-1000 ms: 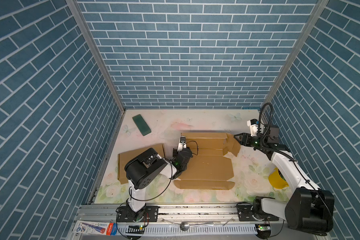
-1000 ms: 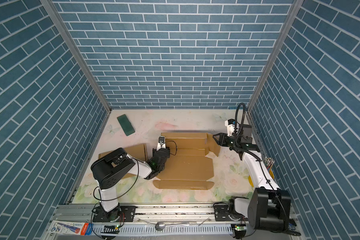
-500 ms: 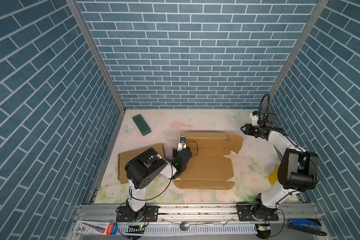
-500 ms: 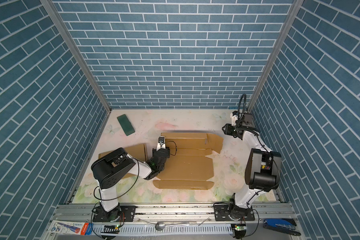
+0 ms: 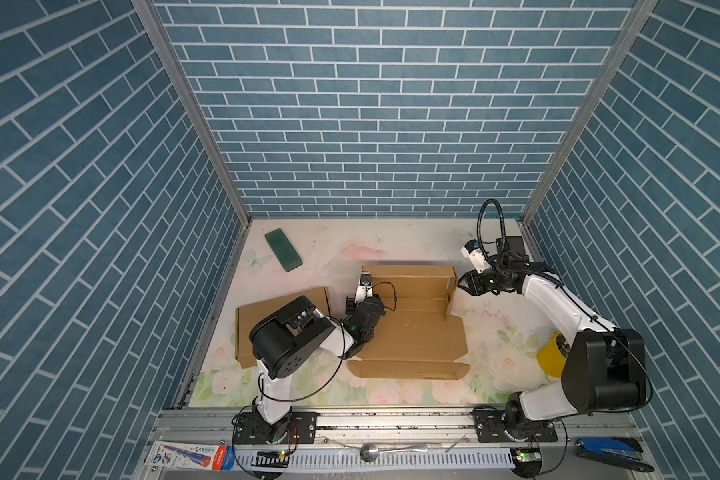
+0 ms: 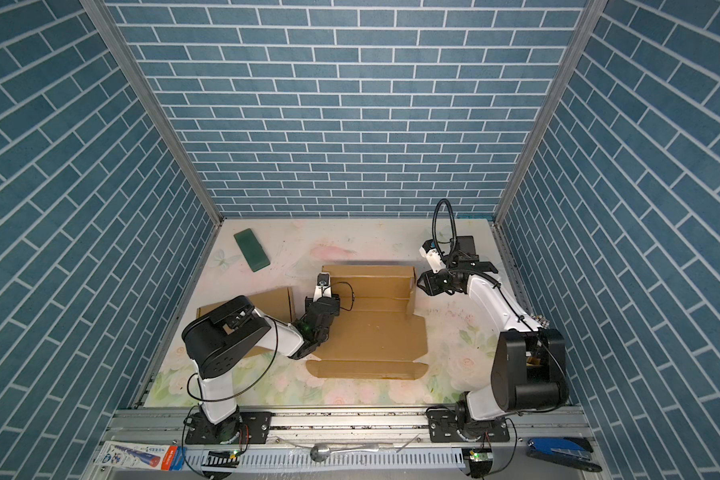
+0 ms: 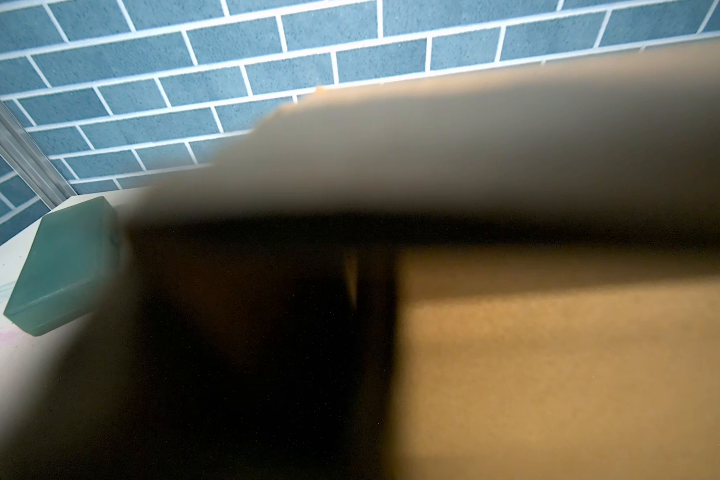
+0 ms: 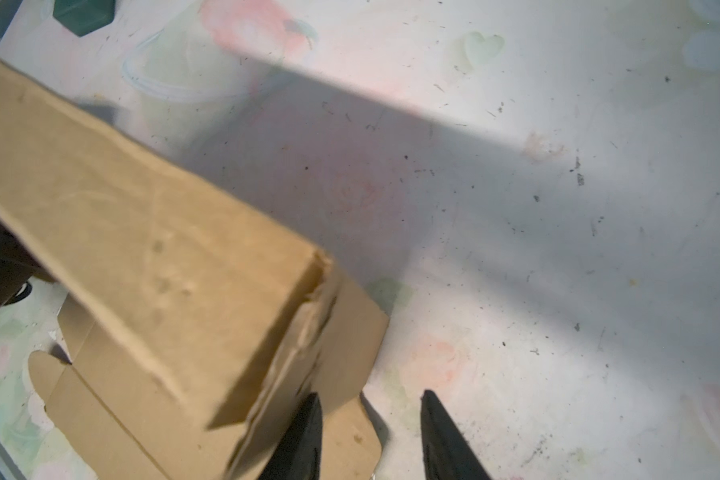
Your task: Fold the paper box
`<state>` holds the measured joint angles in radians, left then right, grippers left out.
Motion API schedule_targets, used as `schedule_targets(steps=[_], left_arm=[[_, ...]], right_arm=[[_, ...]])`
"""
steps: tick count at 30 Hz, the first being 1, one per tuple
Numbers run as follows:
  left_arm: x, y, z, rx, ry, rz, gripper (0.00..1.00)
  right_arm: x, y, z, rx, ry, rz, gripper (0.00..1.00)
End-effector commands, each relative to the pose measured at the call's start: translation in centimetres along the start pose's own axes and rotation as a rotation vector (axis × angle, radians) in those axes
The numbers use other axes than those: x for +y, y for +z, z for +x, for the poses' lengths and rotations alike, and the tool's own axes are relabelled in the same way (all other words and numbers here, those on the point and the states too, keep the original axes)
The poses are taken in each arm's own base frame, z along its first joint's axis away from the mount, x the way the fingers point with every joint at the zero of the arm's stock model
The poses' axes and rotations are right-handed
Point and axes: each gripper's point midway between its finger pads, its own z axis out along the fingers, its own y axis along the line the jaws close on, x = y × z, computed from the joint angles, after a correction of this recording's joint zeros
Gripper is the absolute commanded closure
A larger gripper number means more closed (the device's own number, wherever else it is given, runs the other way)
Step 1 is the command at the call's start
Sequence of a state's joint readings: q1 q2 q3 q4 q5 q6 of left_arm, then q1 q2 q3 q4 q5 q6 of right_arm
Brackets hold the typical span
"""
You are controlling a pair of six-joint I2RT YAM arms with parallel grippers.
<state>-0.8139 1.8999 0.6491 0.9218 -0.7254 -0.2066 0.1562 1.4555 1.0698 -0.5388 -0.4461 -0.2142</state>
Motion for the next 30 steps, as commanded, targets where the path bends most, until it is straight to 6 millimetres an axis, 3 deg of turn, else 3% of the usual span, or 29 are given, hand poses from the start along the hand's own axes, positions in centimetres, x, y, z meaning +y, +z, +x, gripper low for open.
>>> schedule_targets(steps=[1, 7, 14, 22, 29, 30], left_arm=[[1.6, -0.3, 6.6, 0.208, 0.207, -0.018, 1.00], [1.6, -0.2, 6.8, 0.212, 0.205, -0.015, 1.00], [1.6, -0.4, 6.6, 0.217, 0.201, -0.007, 1.00], [1.0, -0.6, 5.9, 0.229, 0.173, 0.015, 1.00], [-0.3, -1.3, 5.7, 0.325, 0.123, 0.098, 1.00], [-1.1, -1.1, 4.8, 0.332, 0.102, 0.122, 1.00]], right_arm=[[1.8, 0.3, 3.3, 0.087, -0.055, -0.017, 0.58], [1.8, 1.4, 2.8, -0.033, -0.110, 0.036, 0.50], [0.0, 3.0, -1.6, -0.319, -0.152, 0.130, 0.47], [-2.6, 4.0, -2.8, -0.294, -0.068, 0.273, 0.59], [-2.5, 5.2, -3.9, -0.367, 0.053, 0.281, 0.69], [-2.9, 5.6, -3.8, -0.364, 0.064, 0.304, 0.72]])
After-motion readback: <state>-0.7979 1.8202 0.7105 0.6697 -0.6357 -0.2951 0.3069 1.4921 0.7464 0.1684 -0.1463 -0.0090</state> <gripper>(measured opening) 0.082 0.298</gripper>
